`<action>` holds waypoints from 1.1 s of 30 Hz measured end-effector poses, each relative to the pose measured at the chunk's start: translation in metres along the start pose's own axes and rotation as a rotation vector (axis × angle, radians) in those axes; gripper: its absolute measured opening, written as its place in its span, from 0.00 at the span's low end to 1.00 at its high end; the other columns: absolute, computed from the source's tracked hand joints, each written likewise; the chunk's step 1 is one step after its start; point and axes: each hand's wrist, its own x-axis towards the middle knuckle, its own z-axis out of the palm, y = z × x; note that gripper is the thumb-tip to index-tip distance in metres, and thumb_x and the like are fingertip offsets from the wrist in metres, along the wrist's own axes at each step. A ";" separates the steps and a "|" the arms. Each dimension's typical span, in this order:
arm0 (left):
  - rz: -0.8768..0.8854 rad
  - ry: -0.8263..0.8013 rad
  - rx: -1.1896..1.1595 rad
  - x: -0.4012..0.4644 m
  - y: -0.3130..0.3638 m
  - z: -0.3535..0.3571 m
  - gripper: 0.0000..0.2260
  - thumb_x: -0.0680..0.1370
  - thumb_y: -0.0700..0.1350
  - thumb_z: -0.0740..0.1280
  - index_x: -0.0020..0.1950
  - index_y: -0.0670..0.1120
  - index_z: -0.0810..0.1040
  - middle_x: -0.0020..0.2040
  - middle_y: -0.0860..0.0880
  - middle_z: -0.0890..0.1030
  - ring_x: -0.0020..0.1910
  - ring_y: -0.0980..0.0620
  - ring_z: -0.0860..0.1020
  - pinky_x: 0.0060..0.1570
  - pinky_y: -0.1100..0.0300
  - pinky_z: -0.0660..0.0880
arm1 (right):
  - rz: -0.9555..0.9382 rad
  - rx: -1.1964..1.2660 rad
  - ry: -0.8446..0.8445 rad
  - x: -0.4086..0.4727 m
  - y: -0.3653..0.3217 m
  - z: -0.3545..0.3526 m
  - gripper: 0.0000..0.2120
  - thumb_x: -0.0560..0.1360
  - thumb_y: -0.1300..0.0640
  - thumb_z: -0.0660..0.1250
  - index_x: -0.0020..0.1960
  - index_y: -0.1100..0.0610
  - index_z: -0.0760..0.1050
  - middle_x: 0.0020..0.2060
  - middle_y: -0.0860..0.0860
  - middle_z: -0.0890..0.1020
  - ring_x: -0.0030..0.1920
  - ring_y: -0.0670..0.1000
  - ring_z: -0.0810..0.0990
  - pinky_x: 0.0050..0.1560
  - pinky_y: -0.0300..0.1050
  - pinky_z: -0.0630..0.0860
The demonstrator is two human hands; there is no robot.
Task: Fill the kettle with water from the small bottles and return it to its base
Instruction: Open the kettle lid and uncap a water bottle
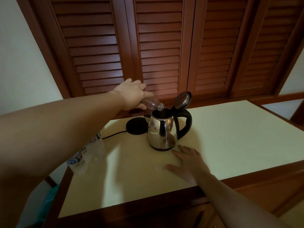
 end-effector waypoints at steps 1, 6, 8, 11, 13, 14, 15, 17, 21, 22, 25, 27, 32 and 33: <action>-0.050 -0.026 -0.072 -0.003 0.003 0.004 0.31 0.80 0.66 0.63 0.81 0.57 0.62 0.67 0.47 0.74 0.66 0.45 0.71 0.62 0.48 0.69 | 0.001 0.001 0.000 0.000 0.000 0.000 0.46 0.71 0.18 0.50 0.82 0.41 0.57 0.83 0.44 0.53 0.82 0.48 0.49 0.81 0.52 0.45; -0.301 -0.045 -0.495 -0.016 0.027 0.024 0.27 0.80 0.62 0.66 0.77 0.56 0.65 0.63 0.49 0.76 0.59 0.47 0.75 0.58 0.49 0.76 | -0.002 -0.009 0.003 0.002 0.002 0.002 0.47 0.71 0.18 0.50 0.83 0.41 0.56 0.83 0.44 0.53 0.82 0.49 0.49 0.81 0.52 0.45; -0.411 0.002 -0.731 -0.024 0.036 0.035 0.25 0.80 0.58 0.68 0.74 0.54 0.67 0.61 0.50 0.76 0.56 0.50 0.76 0.55 0.52 0.77 | 0.000 -0.030 0.000 0.002 0.003 0.004 0.47 0.71 0.18 0.49 0.83 0.41 0.56 0.83 0.44 0.53 0.82 0.49 0.50 0.81 0.52 0.45; -0.531 0.170 -1.013 -0.049 0.058 0.061 0.19 0.80 0.55 0.71 0.67 0.51 0.72 0.54 0.52 0.78 0.50 0.52 0.78 0.43 0.62 0.71 | 0.024 -0.038 -0.009 0.005 0.004 0.006 0.48 0.69 0.16 0.48 0.82 0.40 0.55 0.83 0.44 0.53 0.82 0.49 0.50 0.81 0.52 0.45; -0.614 0.211 -1.165 -0.072 0.082 0.081 0.18 0.80 0.54 0.71 0.65 0.50 0.72 0.48 0.55 0.78 0.47 0.53 0.78 0.41 0.63 0.69 | 0.038 -0.032 -0.014 0.006 0.003 0.007 0.49 0.68 0.16 0.48 0.82 0.40 0.56 0.83 0.44 0.54 0.82 0.49 0.50 0.81 0.51 0.46; -0.654 0.206 -1.219 -0.083 0.094 0.090 0.19 0.80 0.54 0.71 0.66 0.50 0.72 0.47 0.55 0.77 0.46 0.53 0.78 0.42 0.62 0.69 | 0.042 -0.029 -0.013 0.006 0.003 0.006 0.49 0.68 0.16 0.49 0.82 0.40 0.56 0.83 0.44 0.54 0.82 0.49 0.50 0.81 0.51 0.46; -0.687 0.189 -1.253 -0.095 0.106 0.100 0.20 0.79 0.55 0.72 0.68 0.51 0.72 0.48 0.55 0.78 0.47 0.52 0.79 0.44 0.61 0.70 | 0.045 -0.017 -0.007 0.006 0.002 0.006 0.48 0.68 0.16 0.50 0.82 0.39 0.58 0.83 0.44 0.55 0.82 0.49 0.51 0.81 0.51 0.47; -0.717 0.155 -1.295 -0.117 0.124 0.118 0.22 0.78 0.55 0.73 0.69 0.53 0.72 0.52 0.53 0.80 0.49 0.53 0.80 0.44 0.64 0.72 | 0.051 0.038 0.005 0.004 -0.003 0.003 0.45 0.68 0.18 0.54 0.79 0.39 0.63 0.81 0.44 0.60 0.81 0.49 0.53 0.81 0.51 0.51; -0.662 0.136 -1.288 -0.151 0.139 0.138 0.26 0.76 0.59 0.74 0.71 0.57 0.72 0.57 0.54 0.78 0.51 0.59 0.78 0.49 0.66 0.72 | 0.010 0.155 -0.052 0.008 -0.020 0.002 0.41 0.66 0.18 0.57 0.73 0.36 0.70 0.75 0.43 0.67 0.77 0.49 0.64 0.78 0.49 0.62; -0.643 0.132 -1.275 -0.156 0.140 0.139 0.25 0.76 0.59 0.74 0.71 0.57 0.72 0.57 0.54 0.77 0.50 0.62 0.77 0.49 0.69 0.71 | -0.022 0.142 -0.064 0.009 -0.025 0.003 0.41 0.66 0.18 0.56 0.73 0.36 0.71 0.74 0.43 0.68 0.75 0.49 0.66 0.76 0.49 0.64; -0.621 0.139 -1.246 -0.166 0.144 0.141 0.24 0.77 0.58 0.74 0.71 0.58 0.73 0.56 0.55 0.77 0.49 0.65 0.75 0.47 0.73 0.68 | -0.122 0.035 -0.060 0.012 -0.041 0.004 0.31 0.74 0.27 0.61 0.72 0.41 0.74 0.68 0.46 0.72 0.68 0.51 0.71 0.70 0.47 0.70; -0.607 0.152 -1.248 -0.169 0.145 0.143 0.24 0.77 0.58 0.74 0.71 0.58 0.73 0.55 0.56 0.76 0.49 0.65 0.75 0.47 0.73 0.68 | -0.154 -0.008 -0.072 0.011 -0.050 0.004 0.24 0.80 0.35 0.63 0.70 0.46 0.76 0.62 0.48 0.73 0.62 0.50 0.74 0.64 0.45 0.72; -0.558 0.149 -1.259 -0.170 0.144 0.148 0.26 0.76 0.61 0.73 0.72 0.59 0.72 0.55 0.57 0.76 0.51 0.61 0.76 0.49 0.70 0.69 | -0.135 0.198 0.060 0.007 -0.065 0.001 0.12 0.82 0.42 0.63 0.53 0.51 0.76 0.48 0.47 0.78 0.46 0.46 0.77 0.48 0.43 0.75; -0.546 0.143 -1.258 -0.170 0.144 0.149 0.26 0.76 0.62 0.73 0.72 0.60 0.72 0.55 0.57 0.76 0.52 0.60 0.76 0.50 0.68 0.70 | -0.134 0.305 0.140 0.006 -0.069 -0.002 0.11 0.82 0.44 0.64 0.49 0.51 0.76 0.44 0.48 0.78 0.43 0.45 0.76 0.44 0.40 0.73</action>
